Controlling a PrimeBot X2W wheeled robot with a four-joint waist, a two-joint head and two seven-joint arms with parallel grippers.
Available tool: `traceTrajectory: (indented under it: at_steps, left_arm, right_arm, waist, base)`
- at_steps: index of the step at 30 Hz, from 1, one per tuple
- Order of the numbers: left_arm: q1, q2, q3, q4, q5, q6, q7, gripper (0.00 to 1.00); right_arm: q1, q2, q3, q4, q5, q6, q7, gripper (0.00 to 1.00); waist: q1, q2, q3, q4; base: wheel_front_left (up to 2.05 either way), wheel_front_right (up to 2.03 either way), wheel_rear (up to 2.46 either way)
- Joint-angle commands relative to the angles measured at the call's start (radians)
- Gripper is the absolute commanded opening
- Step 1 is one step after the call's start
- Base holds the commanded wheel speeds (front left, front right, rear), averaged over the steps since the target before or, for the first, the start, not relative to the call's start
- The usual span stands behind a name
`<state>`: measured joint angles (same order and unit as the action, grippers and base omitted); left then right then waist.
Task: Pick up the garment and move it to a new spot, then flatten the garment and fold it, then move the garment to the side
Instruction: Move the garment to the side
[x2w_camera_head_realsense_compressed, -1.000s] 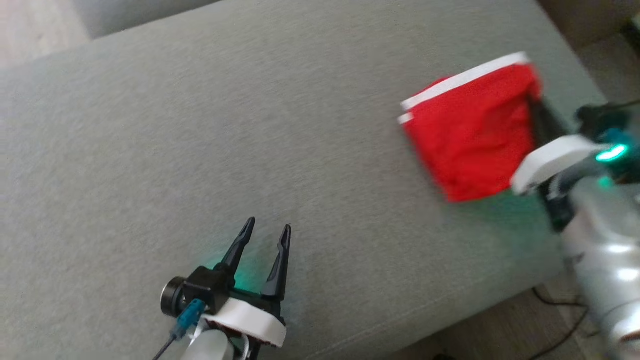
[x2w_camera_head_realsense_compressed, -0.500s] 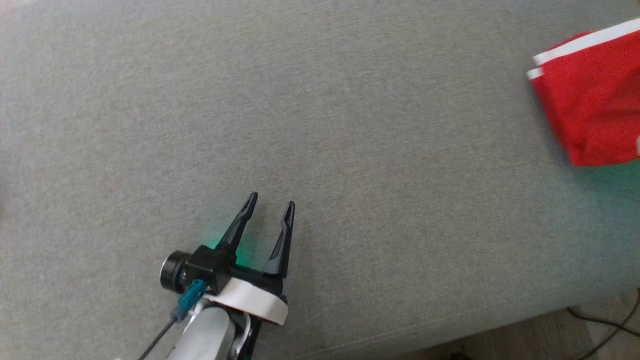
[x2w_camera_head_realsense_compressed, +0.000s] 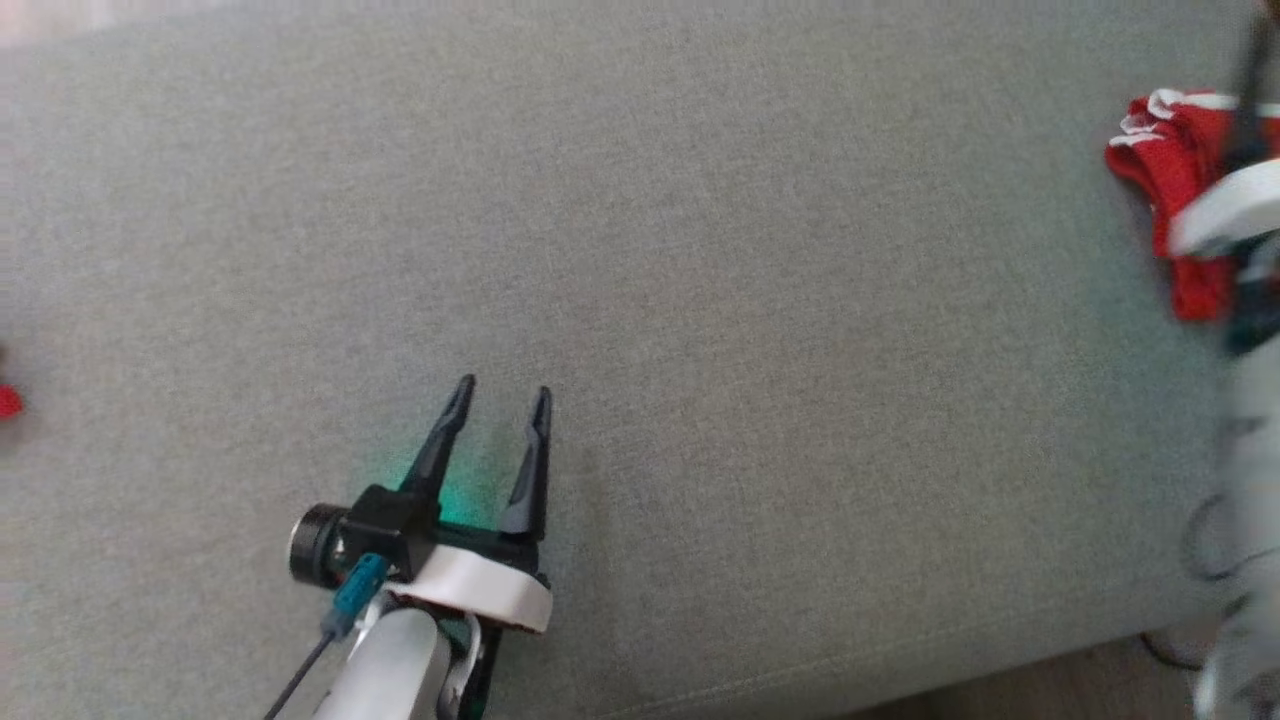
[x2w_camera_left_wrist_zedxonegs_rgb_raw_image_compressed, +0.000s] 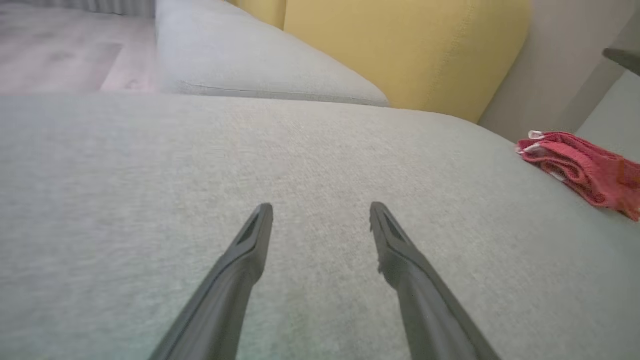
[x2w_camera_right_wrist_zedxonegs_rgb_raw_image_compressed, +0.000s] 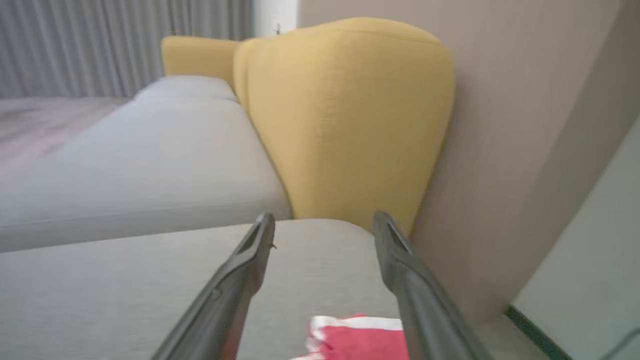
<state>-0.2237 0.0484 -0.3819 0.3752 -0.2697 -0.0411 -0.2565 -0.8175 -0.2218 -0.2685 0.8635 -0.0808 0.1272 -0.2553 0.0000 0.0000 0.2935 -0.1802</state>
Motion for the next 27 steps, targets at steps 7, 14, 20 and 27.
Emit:
traceTrajectory:
  at_steps: [7,14,20,27]
  left_arm:
    - [0.026,0.002,0.088,-0.022,0.012,0.053,-0.005,1.0]
    - [0.068,0.002,0.157,-0.012,0.016,0.084,-0.005,1.0]
    - [0.11,0.002,0.212,-0.003,0.027,0.1,-0.005,1.0]
    - [0.157,0.002,0.266,-0.006,0.037,0.107,-0.005,1.0]
  right_arm:
    - [0.199,0.13,0.125,-0.191,0.102,0.003,-0.006,1.0]
    - [0.395,0.17,0.204,-0.249,0.179,0.003,-0.006,1.0]
    - [0.494,0.171,0.287,-0.259,0.256,0.003,-0.006,1.0]
    - [0.552,0.171,0.308,-0.276,0.273,0.003,-0.006,1.0]
  waist:
    - [0.0,0.0,-0.082,0.052]
    - [0.0,0.0,-0.155,0.106]
    - [0.0,0.0,-0.213,0.132]
    - [0.0,0.0,-0.27,0.15]
  base:
    - [0.0,0.0,0.0]
    - [0.0,0.0,0.0]
    - [0.0,0.0,0.0]
    - [0.0,0.0,0.0]
